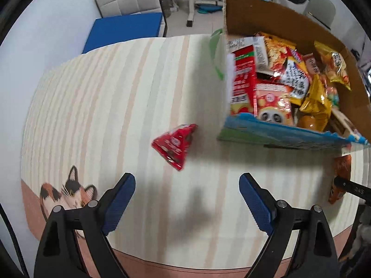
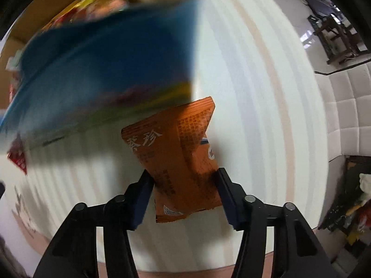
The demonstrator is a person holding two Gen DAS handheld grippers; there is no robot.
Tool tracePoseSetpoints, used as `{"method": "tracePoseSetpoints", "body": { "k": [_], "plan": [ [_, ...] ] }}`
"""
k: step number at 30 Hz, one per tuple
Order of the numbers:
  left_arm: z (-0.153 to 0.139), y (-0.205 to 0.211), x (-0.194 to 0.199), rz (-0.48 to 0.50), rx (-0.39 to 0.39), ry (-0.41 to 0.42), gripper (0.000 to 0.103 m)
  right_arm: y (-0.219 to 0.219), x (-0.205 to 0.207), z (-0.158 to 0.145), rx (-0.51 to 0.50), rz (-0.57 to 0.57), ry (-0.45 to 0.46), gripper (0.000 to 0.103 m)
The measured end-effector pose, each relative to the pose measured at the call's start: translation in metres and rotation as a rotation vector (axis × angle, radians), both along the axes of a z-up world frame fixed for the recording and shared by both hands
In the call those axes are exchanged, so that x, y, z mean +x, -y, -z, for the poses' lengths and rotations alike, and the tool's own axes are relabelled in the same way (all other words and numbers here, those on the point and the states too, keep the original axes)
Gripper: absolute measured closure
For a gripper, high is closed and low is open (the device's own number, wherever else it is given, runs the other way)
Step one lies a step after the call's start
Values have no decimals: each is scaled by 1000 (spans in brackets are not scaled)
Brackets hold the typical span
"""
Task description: Organize snacks
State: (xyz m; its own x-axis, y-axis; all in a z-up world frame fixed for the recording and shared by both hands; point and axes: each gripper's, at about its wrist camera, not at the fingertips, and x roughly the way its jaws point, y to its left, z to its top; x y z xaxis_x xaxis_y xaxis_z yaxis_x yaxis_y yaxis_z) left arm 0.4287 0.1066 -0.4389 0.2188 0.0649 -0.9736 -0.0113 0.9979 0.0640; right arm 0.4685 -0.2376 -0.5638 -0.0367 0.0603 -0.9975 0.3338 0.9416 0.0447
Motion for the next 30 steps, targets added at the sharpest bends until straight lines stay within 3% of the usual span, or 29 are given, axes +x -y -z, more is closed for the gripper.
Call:
{"method": "tracePoseSetpoints", "body": {
  "k": [5, 10, 16, 22, 24, 25, 26, 30],
  "plan": [
    [12, -12, 15, 90, 35, -46, 11, -43, -17, 4, 81, -41, -50, 48],
    [28, -27, 31, 99, 46, -93, 11, -84, -19, 8, 135, -70, -59, 48],
    [61, -40, 48, 85, -34, -193, 11, -99, -8, 9, 140, -71, -62, 47],
    [74, -36, 55, 100, -90, -189, 11, -105, 4, 7, 122, -64, -72, 46],
    [75, -35, 57, 101, -106, -175, 22, -112, 5, 9, 116, -65, -76, 45],
    [77, -35, 57, 100, -107, -175, 44, -113, 5, 10, 112, -66, -78, 46],
    [79, -35, 57, 100, -100, -185, 52, -114, 6, 10, 110, -67, -80, 46],
    [79, -35, 58, 101, -105, -167, 54, -111, 7, 9, 92, -77, -82, 46]
  ]
}}
